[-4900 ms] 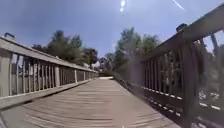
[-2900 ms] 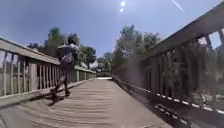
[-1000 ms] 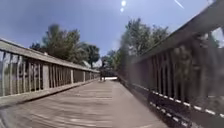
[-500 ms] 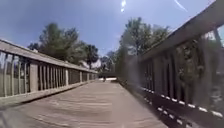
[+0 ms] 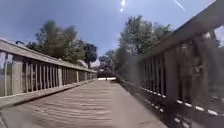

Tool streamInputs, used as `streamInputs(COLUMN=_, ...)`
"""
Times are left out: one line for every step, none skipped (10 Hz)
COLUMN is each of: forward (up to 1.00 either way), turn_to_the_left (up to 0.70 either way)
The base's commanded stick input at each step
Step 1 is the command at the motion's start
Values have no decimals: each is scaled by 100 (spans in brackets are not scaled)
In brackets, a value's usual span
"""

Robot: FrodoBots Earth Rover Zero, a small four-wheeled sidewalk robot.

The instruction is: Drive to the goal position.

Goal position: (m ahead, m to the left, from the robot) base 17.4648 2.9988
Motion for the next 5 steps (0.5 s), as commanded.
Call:
streamInputs(forward=70, turn_to_the_left=0)
streamInputs(forward=70, turn_to_the_left=0)
streamInputs(forward=70, turn_to_the_left=0)
streamInputs(forward=70, turn_to_the_left=0)
streamInputs(forward=70, turn_to_the_left=0)
